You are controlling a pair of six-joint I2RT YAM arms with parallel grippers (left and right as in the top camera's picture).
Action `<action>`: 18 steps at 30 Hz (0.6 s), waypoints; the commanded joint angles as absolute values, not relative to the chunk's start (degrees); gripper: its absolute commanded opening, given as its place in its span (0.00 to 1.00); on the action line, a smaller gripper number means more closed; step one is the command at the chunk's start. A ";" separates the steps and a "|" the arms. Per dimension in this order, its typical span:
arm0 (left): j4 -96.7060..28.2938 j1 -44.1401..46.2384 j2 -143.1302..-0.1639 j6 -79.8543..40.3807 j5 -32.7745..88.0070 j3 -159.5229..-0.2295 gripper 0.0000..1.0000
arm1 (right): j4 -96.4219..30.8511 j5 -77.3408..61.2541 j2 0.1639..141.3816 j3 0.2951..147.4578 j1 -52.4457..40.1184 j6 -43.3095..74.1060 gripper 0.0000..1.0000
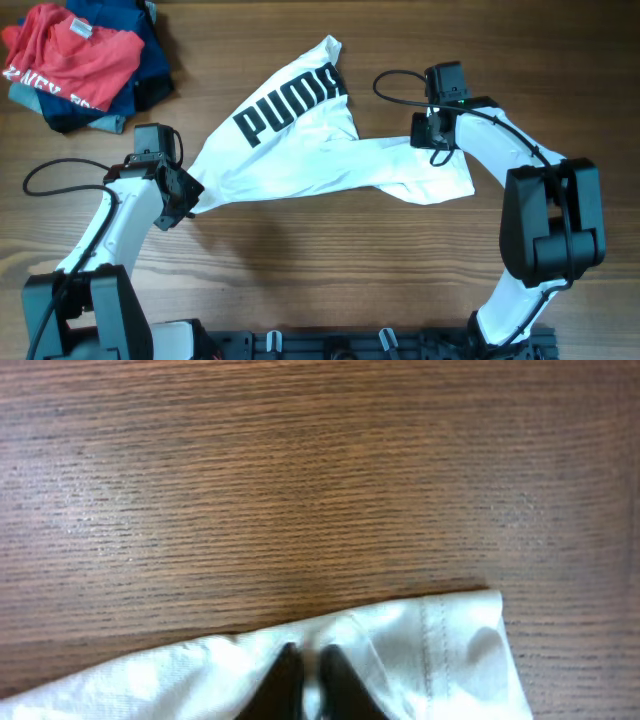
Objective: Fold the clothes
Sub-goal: 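Hold the shirt with both grippers and stretch it between them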
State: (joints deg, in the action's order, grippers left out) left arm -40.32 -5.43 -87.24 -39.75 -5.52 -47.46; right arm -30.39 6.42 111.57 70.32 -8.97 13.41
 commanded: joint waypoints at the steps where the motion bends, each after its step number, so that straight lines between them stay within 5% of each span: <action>1: -40.12 -5.80 -86.67 -39.18 -5.89 -47.27 0.09 | -29.47 6.39 112.60 71.48 -8.82 15.53 0.04; 8: -41.30 -5.56 -82.54 -33.78 -3.68 -47.33 0.04 | -34.96 9.47 105.82 73.25 -8.78 23.00 0.04; 17: -50.98 -5.52 -60.40 -33.43 -1.93 -47.33 0.04 | -51.16 6.72 85.27 74.28 -8.78 32.53 0.04; 18: -51.81 -5.52 -58.78 -33.41 -0.84 -47.33 0.18 | -52.66 5.80 83.53 74.28 -8.78 33.17 0.04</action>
State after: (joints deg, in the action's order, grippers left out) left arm -50.48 -5.41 -62.94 -34.57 -2.68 -47.46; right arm -50.50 7.51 87.33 73.54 -8.97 29.36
